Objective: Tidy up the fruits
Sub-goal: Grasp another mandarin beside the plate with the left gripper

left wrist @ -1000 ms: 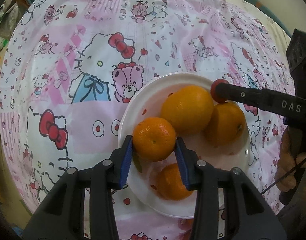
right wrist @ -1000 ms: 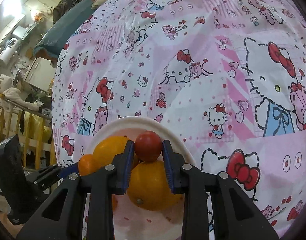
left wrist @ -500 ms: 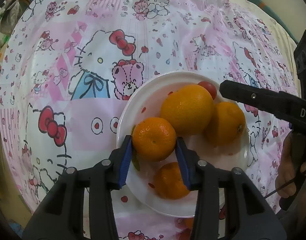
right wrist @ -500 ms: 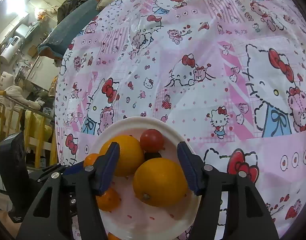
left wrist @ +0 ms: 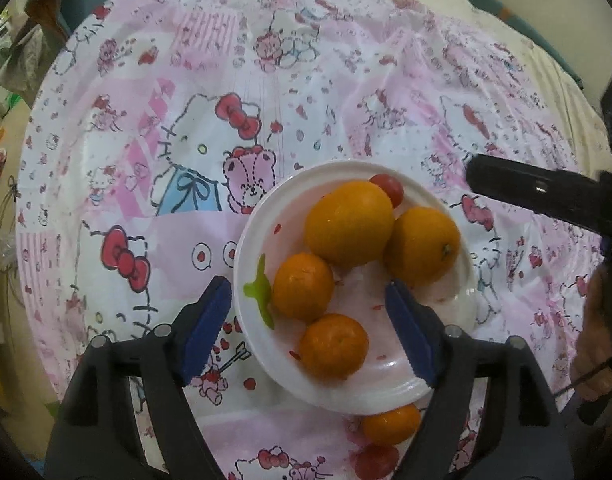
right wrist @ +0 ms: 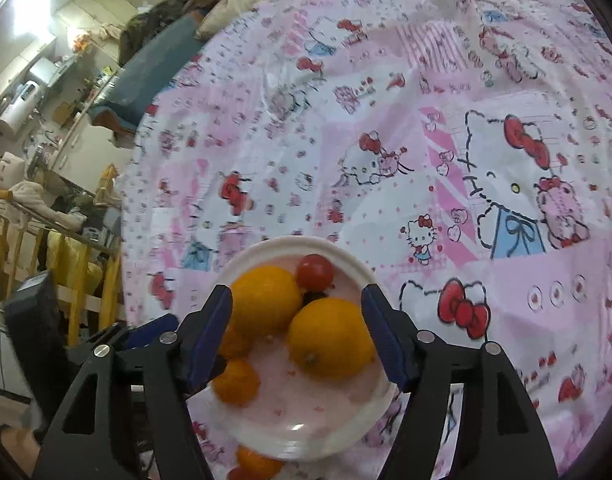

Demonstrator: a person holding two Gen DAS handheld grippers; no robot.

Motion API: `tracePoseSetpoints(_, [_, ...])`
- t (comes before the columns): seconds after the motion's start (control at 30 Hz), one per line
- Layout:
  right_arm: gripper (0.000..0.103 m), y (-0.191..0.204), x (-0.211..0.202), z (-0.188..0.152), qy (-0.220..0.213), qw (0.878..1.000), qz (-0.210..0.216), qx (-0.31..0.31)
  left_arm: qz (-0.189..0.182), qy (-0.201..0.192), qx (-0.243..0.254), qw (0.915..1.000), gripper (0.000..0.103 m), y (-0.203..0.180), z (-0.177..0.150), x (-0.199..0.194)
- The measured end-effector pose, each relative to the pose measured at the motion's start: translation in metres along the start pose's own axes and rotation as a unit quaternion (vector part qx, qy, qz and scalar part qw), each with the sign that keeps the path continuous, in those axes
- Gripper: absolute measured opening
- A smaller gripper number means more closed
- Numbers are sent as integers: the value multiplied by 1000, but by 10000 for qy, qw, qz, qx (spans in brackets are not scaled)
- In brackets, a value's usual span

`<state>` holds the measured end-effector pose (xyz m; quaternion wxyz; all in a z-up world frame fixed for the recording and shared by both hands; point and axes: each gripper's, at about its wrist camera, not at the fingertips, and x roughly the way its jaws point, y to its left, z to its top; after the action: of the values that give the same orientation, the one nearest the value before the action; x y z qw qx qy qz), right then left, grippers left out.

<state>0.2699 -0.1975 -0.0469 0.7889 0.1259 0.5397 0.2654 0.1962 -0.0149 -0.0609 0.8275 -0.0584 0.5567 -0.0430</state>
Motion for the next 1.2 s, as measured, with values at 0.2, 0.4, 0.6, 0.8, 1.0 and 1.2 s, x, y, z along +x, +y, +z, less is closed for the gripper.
tracePoseSetpoints(0.2, [73,22,-40,-12,-194,9997,-19,-129,4,-304,-56,9995,77,1,-11,-37])
tracePoseSetpoints(0.4, [73,22,-67,-44,-205,9997,-77,-76,212,-518,-143,9983,77,14,-34,-69])
tracePoseSetpoints(0.6, [73,-8,-82,-88,-241,9983,-149,508,179,-642,-523,9964,77,31,-54,-88])
tracePoseSetpoints(0.8, [75,-34,-85,-118,-287,9944,-162,1003,18,-638,-773,9950,77,35,-70,-91])
tracePoseSetpoints(1.0, [76,-41,-71,-129,-168,9927,-217,1177,164,-574,-634,9962,77,32,-79,-86])
tracePoseSetpoints(1.2, [76,-37,-57,-127,-76,9928,-214,1175,99,-371,-660,9971,76,30,-87,-73])
